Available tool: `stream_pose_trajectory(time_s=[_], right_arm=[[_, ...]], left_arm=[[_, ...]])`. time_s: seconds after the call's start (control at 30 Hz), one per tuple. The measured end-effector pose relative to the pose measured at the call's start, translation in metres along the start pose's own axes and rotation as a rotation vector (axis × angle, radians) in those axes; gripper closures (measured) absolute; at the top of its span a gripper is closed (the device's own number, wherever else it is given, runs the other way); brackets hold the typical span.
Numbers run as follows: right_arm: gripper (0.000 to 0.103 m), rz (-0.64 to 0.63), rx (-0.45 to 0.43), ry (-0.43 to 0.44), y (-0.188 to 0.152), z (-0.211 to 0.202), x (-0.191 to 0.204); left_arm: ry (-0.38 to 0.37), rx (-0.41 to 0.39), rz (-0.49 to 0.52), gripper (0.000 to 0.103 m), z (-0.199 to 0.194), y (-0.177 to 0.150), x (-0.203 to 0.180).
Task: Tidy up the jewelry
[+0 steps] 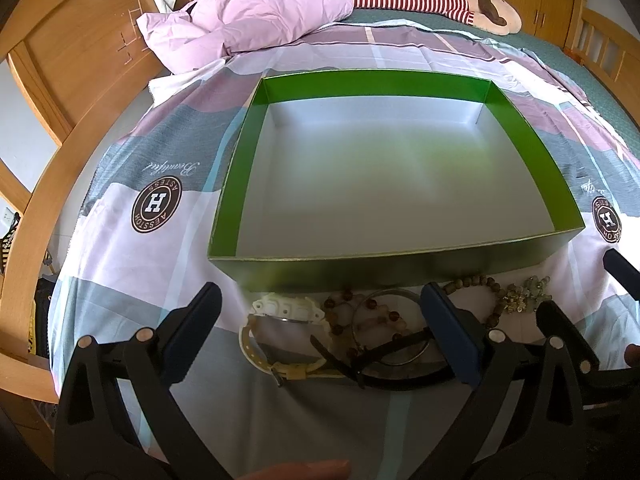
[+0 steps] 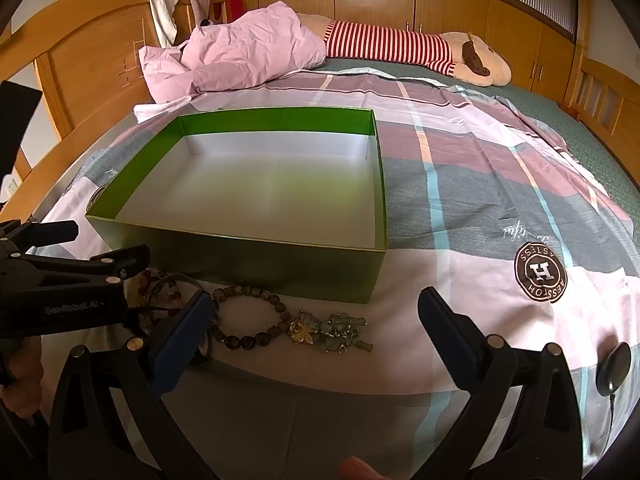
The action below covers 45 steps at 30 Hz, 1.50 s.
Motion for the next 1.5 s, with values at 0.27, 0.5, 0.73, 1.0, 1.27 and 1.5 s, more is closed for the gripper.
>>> stream_pose_trajectory(time_s=[0.27,0.5,0.73,1.0,1.27,1.5], right_arm=[[0.003,-0.023,0.005,-0.009,0.0,0.002,0.007],[0.003,-0.065,-0.011,-0.025,0.002,0.001,0.019],[0.003,-0.074,-0.007,-0.013,0.0,0.004,0.021],[0.003,-0.056,-0.011,-0.007,0.0,0.004,0.018],[0.003,-0.051,-0.009,0.0,0.0,0.005,0.017],[0.003,-0.054,-0.006,0.0,-0.001,0.006,0.017]], left_arm=[[-0.014,-0.008,-0.014,0.004,-0.007,0.004,0.006],[-0.031,-0.008,-0.035,0.004,-0.011,0.005,0.013],[-0.028,-0.005,-0.035,0.004,-0.011,0.006,0.013],[-0.023,-0.004,-0.027,0.004,-0.009,0.004,0.012],[-0.023,-0.004,-0.026,0.004,-0.009,0.004,0.012],[-0.021,-0.002,-0.026,0.004,-0.008,0.004,0.012]])
Point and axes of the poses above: each gripper's, at about its wrist camera, not at the fingertips, and z roughly the way its jaws point, x to its left, y to its top, the point moved 2 cm from there along z, roughly the way its jaws point, and after that the axes turned 4 degrees about x, right-handed, at the moved point
